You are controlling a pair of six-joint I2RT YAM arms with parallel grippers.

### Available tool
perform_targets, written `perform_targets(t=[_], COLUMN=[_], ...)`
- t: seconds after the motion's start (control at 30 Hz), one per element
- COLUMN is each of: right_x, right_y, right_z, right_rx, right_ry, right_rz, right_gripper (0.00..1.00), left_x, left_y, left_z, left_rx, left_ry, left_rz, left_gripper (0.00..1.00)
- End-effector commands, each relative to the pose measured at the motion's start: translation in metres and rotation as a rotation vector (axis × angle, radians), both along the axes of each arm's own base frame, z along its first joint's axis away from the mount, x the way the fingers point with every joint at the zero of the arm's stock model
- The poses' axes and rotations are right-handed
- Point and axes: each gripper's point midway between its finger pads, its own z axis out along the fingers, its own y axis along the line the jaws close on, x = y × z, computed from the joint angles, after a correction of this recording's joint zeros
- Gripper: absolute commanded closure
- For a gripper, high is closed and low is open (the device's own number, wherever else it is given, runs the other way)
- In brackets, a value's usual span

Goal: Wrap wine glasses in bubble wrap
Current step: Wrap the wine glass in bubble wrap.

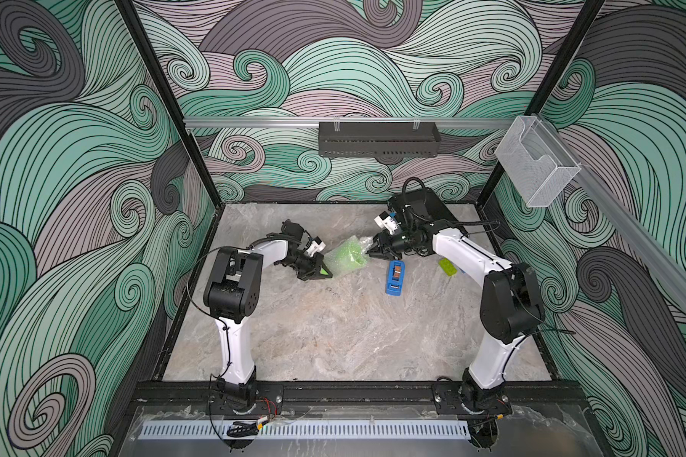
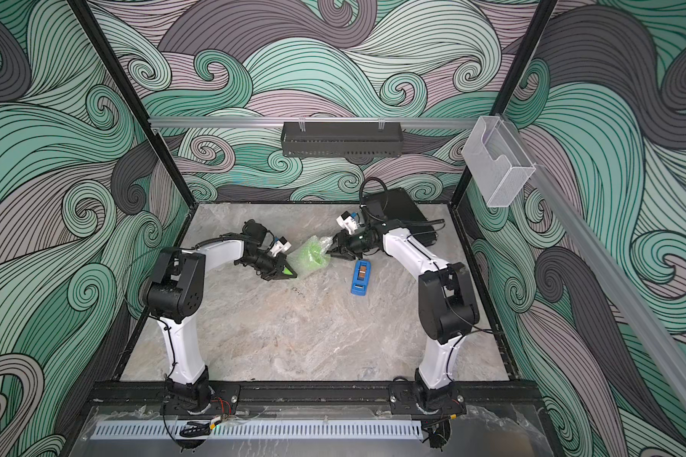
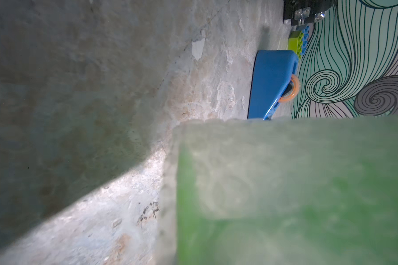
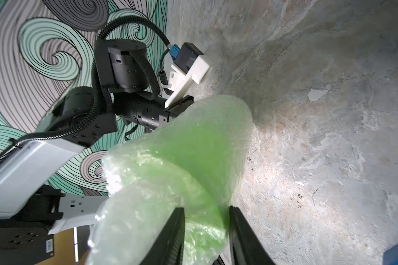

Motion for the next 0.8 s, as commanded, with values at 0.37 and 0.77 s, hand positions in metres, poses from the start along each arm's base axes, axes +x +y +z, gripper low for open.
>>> perform_targets(t=[0.37,0.77], right_x=[-0.025,-0.018], right_y=[0.019,0.016], right_z=[-0.039,-0.011], right_rx=[-0.272,-0.294], right_ry=[-0.081,-0.168], right_rz=[0.156,0.143], right_gripper=[0.79,1.0], left_x=[-0.003,-0.007], left_y=[-0.019,-0.029], left_z=[0.034,0.056], left_rx=[-0.082,-0.16], left_ry=[-0.032,-0.036], left_rz=[-0.048,-0.045], left_gripper=[1.0,0.88])
